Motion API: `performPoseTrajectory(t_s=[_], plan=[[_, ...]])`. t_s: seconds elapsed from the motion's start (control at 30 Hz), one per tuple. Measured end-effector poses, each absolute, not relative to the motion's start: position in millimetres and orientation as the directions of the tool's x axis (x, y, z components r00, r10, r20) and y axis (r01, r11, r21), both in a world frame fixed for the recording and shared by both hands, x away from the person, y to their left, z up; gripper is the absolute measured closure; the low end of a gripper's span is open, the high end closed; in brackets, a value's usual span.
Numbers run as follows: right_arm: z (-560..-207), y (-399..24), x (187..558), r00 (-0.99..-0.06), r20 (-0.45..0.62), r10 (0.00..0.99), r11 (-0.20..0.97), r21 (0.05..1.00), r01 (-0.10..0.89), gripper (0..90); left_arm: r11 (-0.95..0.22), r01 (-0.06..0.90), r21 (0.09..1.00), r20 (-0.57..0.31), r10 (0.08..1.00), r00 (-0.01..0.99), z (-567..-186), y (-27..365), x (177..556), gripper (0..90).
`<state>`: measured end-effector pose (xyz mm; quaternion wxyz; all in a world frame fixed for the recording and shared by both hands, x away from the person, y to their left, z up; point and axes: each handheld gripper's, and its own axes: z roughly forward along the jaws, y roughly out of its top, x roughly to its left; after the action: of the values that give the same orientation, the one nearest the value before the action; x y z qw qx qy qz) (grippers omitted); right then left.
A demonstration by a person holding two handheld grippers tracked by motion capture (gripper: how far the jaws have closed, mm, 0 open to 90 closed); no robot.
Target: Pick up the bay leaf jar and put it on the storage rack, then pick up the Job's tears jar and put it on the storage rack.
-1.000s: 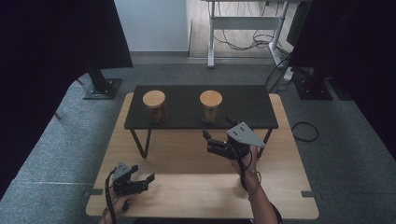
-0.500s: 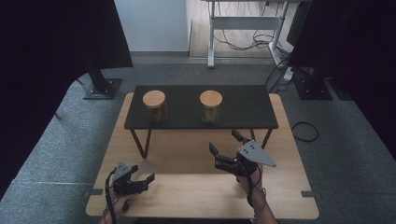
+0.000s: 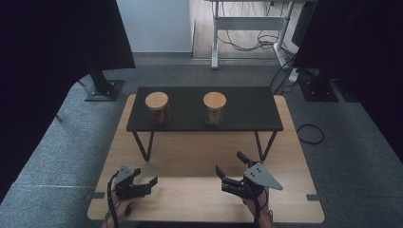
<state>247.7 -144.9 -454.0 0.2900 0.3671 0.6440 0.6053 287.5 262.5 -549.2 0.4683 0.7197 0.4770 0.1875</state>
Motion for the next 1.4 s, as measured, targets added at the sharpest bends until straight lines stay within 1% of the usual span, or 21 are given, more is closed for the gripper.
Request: performPoseTrajectory(t_s=[0.27, 0.47, 0.7, 1.13, 1.4], plan=[[-468, -145, 236, -0.571, 0.076, 0.817, 0.011, 0.989, 0.147, 12.6, -0.107, 0.511, 0.853, -0.175, 0.863, 0.474, -549, 262, 287, 9.8], [-477, -142, 229, -0.582, 0.067, 0.811, 0.042, 0.984, 0.173, 12.6, -0.106, 0.509, 0.854, -0.174, 0.864, 0.472, -549, 262, 287, 9.7], [-484, -142, 224, -0.572, 0.063, 0.818, 0.060, 0.979, 0.194, 12.7, -0.113, 0.507, 0.854, -0.167, 0.864, 0.475, -549, 262, 287, 9.6], [-485, -152, 222, -0.558, 0.081, 0.826, 0.039, 0.979, 0.200, 12.7, -0.110, 0.508, 0.854, -0.169, 0.865, 0.472, -549, 262, 287, 9.4], [-487, -170, 220, -0.553, 0.091, 0.829, 0.023, 0.980, 0.195, 13.2, -0.114, 0.508, 0.854, -0.168, 0.863, 0.476, -549, 261, 287, 9.4]])
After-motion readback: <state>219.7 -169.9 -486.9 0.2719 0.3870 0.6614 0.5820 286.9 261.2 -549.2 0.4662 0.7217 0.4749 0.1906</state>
